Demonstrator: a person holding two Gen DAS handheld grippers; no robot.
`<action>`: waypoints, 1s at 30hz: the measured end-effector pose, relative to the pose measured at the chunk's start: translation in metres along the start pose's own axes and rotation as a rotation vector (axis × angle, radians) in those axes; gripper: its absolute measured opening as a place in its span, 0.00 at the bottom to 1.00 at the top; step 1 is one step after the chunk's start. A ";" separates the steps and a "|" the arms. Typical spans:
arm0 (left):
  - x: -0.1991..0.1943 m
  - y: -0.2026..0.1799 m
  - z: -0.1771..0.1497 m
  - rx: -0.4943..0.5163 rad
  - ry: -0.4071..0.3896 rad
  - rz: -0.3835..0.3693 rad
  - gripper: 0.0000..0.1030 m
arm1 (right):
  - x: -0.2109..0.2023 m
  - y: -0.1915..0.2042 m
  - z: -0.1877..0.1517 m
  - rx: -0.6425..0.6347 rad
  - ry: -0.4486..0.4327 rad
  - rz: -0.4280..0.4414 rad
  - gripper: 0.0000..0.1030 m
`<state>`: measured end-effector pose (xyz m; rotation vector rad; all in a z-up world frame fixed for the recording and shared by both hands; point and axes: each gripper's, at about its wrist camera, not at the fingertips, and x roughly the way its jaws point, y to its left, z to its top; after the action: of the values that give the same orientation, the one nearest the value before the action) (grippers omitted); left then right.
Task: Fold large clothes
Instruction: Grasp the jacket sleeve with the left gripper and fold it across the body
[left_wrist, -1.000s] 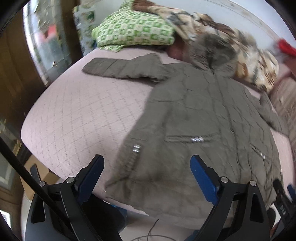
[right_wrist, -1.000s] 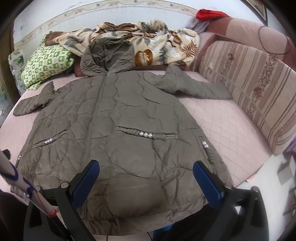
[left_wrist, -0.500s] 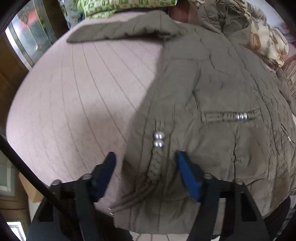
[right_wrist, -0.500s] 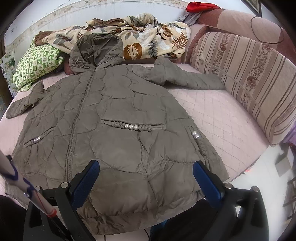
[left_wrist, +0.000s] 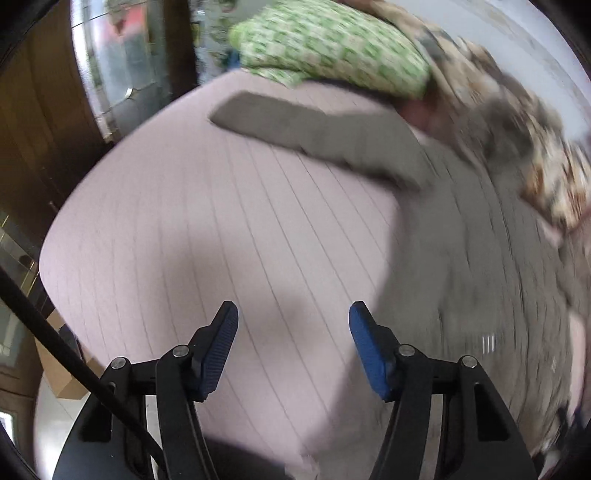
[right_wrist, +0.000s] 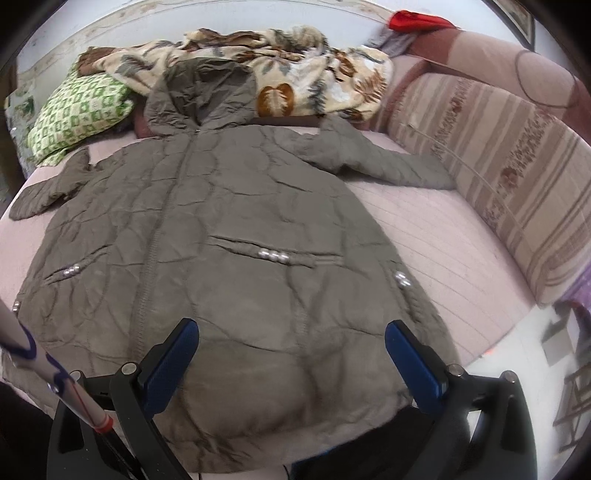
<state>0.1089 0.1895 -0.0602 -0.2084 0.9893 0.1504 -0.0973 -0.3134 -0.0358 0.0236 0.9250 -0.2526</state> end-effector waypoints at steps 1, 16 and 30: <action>0.004 0.007 0.017 -0.022 -0.018 0.003 0.62 | 0.001 0.004 0.002 -0.007 -0.004 0.008 1.00; 0.182 0.085 0.187 -0.410 0.128 -0.213 0.63 | 0.059 0.027 0.035 0.004 0.022 0.011 1.00; 0.248 0.059 0.246 -0.446 0.152 -0.191 0.26 | 0.097 0.023 0.057 0.002 0.002 -0.084 1.00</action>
<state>0.4295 0.3138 -0.1438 -0.7289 1.0714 0.1814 0.0082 -0.3187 -0.0808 -0.0131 0.9288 -0.3311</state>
